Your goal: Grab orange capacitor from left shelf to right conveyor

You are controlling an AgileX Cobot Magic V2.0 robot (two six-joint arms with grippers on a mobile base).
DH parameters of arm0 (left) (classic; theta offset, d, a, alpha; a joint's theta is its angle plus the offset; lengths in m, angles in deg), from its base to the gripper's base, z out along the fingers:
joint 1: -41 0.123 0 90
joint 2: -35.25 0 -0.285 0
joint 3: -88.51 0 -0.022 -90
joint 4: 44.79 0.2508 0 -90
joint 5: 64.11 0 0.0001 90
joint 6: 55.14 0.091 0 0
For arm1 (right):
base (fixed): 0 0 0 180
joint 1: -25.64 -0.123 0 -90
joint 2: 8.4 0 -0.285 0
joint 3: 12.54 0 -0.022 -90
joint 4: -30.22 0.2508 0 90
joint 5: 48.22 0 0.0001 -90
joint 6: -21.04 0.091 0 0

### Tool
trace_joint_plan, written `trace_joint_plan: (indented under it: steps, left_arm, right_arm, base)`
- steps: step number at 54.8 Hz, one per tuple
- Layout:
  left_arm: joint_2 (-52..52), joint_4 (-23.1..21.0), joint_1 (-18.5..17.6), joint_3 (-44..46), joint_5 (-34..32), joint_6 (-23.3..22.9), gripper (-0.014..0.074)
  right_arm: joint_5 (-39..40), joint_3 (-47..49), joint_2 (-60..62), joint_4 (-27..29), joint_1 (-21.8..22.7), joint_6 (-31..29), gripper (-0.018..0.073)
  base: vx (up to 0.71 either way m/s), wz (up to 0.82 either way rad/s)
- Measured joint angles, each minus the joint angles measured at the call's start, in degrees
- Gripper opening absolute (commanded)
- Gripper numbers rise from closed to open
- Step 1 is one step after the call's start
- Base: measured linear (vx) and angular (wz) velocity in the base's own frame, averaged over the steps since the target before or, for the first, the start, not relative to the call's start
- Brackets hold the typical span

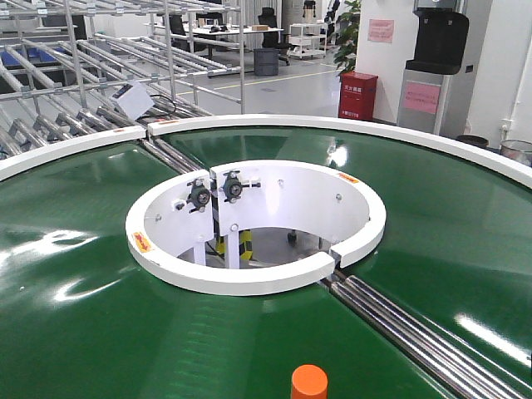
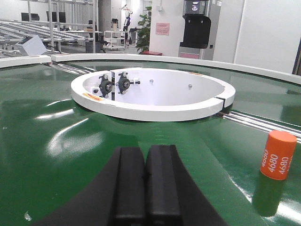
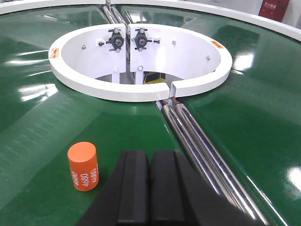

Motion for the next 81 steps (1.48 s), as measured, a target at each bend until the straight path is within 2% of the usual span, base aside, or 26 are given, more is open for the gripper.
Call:
trace_joint_plan:
  steps: [8, 13, 20, 26, 35, 40, 47, 81]
  left_arm:
    - [0.00, 0.00, 0.00, 0.00, 0.00, 0.00, -0.0006]
    - [0.00, 0.00, 0.00, 0.00, 0.00, 0.00, -0.0006]
    - [0.00, 0.00, 0.00, 0.00, 0.00, 0.00, -0.0006]
    - [0.00, 0.00, 0.00, 0.00, 0.00, 0.00, -0.0006]
    - [0.00, 0.00, 0.00, 0.00, 0.00, 0.00, -0.0006]
    - [0.00, 0.00, 0.00, 0.00, 0.00, 0.00, -0.0006]
    - [0.00, 0.00, 0.00, 0.00, 0.05, 0.00, -0.0006]
    - [0.00, 0.00, 0.00, 0.00, 0.04, 0.00, -0.0006]
  right_arm:
    - [1.51, -1.69, 1.08, 1.77, 0.00, -2.28, -0.0012]
    - [5.45, -5.78, 3.07, 3.75, 1.95, -3.66, -0.0012]
    - [10.12, -13.84, 6.92, 8.26, 8.94, -4.57, -0.0012]
    - [11.99, -22.03, 11.76, 9.58, 15.57, -4.94, -0.0012]
    - [17.44, -33.24, 21.52, 9.64, 20.65, -5.28, -0.0012]
    - [18.96, -37.05, 27.40, 11.08, 21.51, -5.44, -0.0012]
    - [18.71, -37.65, 33.39, 13.40, 21.97, -5.44, -0.0012]
    - [18.27, -37.65, 33.81, 13.76, 21.97, -5.44, -0.0012]
  base:
    - [0.00, 0.00]
    - [0.00, 0.00]
    - [0.00, 0.00]
    - [0.00, 0.00]
    - [0.00, 0.00]
    - [0.00, 0.00]
    - [0.00, 0.00]
    - [0.00, 0.00]
